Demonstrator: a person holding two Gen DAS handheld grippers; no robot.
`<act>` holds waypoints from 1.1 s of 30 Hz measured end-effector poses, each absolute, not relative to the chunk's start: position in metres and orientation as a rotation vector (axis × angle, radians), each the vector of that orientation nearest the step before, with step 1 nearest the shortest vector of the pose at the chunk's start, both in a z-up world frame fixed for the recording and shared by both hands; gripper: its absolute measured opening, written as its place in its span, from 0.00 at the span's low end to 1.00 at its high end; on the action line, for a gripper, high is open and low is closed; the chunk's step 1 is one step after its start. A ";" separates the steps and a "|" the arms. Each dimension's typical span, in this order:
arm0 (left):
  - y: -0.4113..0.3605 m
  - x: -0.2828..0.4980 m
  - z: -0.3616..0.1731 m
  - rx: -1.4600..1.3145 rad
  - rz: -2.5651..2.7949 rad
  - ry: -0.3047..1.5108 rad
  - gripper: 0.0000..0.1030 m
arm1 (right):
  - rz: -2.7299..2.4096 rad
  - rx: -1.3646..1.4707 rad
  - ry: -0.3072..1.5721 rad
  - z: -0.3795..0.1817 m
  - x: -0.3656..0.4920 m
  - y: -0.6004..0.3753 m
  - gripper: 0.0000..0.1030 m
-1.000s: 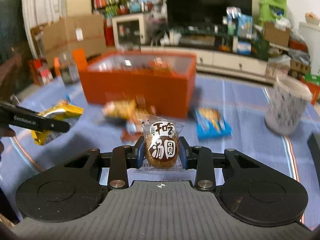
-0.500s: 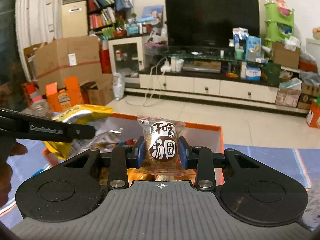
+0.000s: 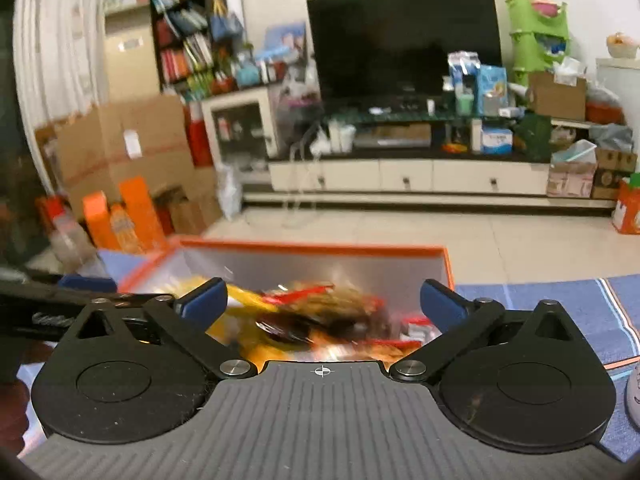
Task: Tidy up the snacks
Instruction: 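Open both tools to drop both snacks into the orange box, then move both tools back to the remaining snacks on the table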
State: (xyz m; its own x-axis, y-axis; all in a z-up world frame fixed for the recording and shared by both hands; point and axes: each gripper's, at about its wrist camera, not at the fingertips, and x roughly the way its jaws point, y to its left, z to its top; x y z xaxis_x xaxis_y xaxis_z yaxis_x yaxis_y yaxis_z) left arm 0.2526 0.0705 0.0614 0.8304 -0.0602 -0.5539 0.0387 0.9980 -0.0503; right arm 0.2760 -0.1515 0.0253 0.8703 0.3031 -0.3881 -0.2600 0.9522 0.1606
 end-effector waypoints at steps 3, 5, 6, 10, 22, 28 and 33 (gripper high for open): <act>0.080 0.222 0.067 -0.040 -0.051 0.586 0.82 | 0.285 0.081 0.410 0.037 0.249 -0.149 0.94; 0.084 0.200 0.063 -0.037 -0.046 0.605 0.82 | 0.276 0.043 0.412 0.038 0.226 -0.144 0.94; 0.086 0.190 0.060 -0.036 -0.051 0.612 0.82 | 0.274 0.022 0.421 0.037 0.213 -0.142 0.94; 0.091 0.151 0.040 -0.009 -0.037 0.661 0.82 | 0.283 -0.050 0.462 0.014 0.154 -0.142 0.94; 0.152 0.152 0.005 -0.032 0.132 0.722 0.83 | 0.306 -0.175 0.609 -0.048 0.102 -0.169 0.94; 0.174 0.209 -0.010 -0.102 0.184 0.776 0.83 | 0.305 -0.054 0.690 -0.059 0.116 -0.183 0.94; 0.159 0.247 -0.031 -0.019 0.195 0.797 0.77 | 0.326 -0.018 0.708 -0.061 0.124 -0.179 0.94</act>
State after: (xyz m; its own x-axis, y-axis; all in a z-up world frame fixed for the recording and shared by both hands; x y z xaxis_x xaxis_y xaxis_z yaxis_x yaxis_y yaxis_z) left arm 0.2474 0.1589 -0.0306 0.6820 0.1662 -0.7122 -0.1809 0.9819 0.0560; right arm 0.1236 -0.1792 -0.0608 0.7116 0.2877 -0.6410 -0.2999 0.9494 0.0932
